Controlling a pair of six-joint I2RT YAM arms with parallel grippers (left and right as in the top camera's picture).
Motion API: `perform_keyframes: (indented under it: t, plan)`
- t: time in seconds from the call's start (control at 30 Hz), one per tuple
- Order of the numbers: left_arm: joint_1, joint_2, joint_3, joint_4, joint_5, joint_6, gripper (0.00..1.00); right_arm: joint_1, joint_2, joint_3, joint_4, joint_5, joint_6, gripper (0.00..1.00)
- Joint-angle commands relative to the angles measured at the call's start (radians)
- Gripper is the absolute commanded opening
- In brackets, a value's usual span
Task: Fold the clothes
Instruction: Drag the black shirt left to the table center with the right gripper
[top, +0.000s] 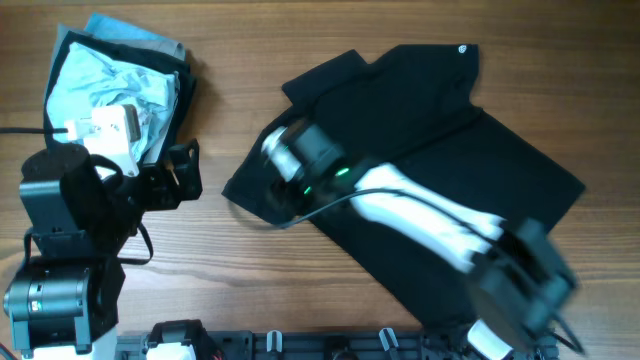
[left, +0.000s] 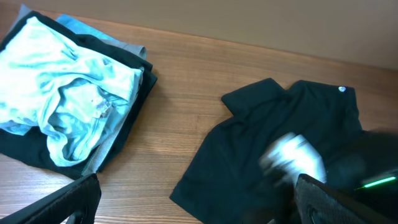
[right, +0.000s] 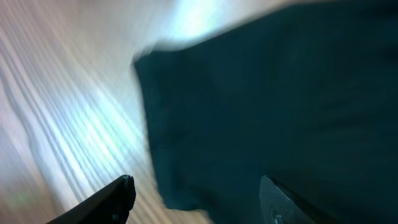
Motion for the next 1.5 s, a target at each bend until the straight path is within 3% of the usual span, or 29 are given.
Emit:
perform_keyframes:
  t: [0.0,0.13,0.27,0.43,0.57,0.77,1.03,1.2,1.3,1.33,1.4,1.47]
  plan:
    - [0.002,0.021,0.014,0.011,0.038,-0.018,1.00,-0.135,-0.199,0.036,-0.044,0.053,0.047,0.73]
    - [0.002,0.077,0.014,-0.005,0.091,-0.018,1.00,-0.337,-0.315,0.036,-0.147,0.109,0.244,0.78]
    - [0.002,0.150,0.014,-0.026,0.125,-0.018,1.00,-0.653,-0.325,0.035,-0.315,0.171,0.388,0.63]
    - [0.001,0.219,0.014,-0.027,0.139,-0.018,1.00,-1.021,-0.218,0.031,-0.426,0.170,0.369,0.64]
    - [0.001,0.228,0.014,-0.025,0.150,-0.017,1.00,-1.238,-0.080,0.031,-0.425,0.113,0.320,0.75]
    - [0.001,0.227,0.014,-0.024,0.150,-0.018,1.00,-1.415,0.150,0.031,-0.356,0.033,0.318,0.73]
    - [0.001,0.227,0.014,-0.027,0.150,-0.018,1.00,-1.457,0.254,0.031,-0.281,0.019,0.266,0.75]
    - [0.001,0.227,0.014,-0.027,0.158,-0.018,1.00,-1.457,0.256,0.031,-0.235,0.019,0.270,0.59]
    - [0.001,0.227,0.014,-0.027,0.158,-0.018,1.00,-1.457,0.258,0.030,-0.219,0.047,0.270,0.35]
    - [0.001,0.227,0.014,-0.027,0.158,-0.018,1.00,-1.457,0.258,0.031,-0.213,0.060,0.270,0.23]
    - [0.001,0.227,0.014,-0.027,0.158,-0.018,1.00,-1.459,0.258,0.031,-0.195,0.069,0.270,0.10]
    - [0.001,0.227,0.014,-0.027,0.158,-0.018,1.00,-1.475,0.258,0.042,-0.187,0.069,0.296,0.04]
